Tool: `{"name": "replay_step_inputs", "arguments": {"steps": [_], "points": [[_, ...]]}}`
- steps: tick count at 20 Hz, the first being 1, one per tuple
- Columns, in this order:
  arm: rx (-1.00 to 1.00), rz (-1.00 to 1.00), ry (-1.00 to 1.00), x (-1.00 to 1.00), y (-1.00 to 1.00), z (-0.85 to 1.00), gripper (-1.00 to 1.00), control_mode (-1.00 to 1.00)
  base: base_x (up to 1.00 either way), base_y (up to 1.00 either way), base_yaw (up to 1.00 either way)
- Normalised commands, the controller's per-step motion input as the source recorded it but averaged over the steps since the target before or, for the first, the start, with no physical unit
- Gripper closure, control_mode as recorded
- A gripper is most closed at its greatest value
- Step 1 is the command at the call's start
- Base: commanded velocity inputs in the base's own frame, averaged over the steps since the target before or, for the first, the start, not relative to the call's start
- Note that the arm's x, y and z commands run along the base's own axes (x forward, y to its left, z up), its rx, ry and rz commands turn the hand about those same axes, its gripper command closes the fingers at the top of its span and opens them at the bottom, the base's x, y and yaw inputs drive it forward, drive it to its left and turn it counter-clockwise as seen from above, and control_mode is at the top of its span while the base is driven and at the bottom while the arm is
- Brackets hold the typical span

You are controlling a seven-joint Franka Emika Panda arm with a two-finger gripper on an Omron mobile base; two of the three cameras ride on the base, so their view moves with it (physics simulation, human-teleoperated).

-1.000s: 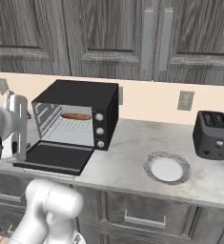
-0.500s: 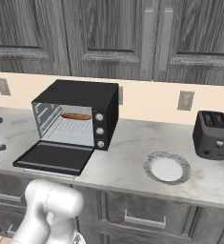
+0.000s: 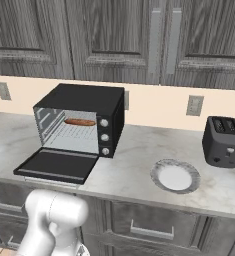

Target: Pull the toaster oven rack outwards. Pick up the baguette from the plate and place it on the toaster oven rack. Close the toaster oven door fully and set the temperature to the lowest setting.

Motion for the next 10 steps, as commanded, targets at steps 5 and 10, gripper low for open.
{"name": "replay_step_inputs", "arguments": {"steps": [5, 10], "points": [[-0.22, 0.04, -0.01, -0.03, 0.42, -0.5, -1.0, -1.0, 0.0, 0.0, 0.0], [-0.05, 0.01, -0.04, -0.05, 0.15, -0.5, -1.0, -1.0, 0.0, 0.0, 0.0]]}}
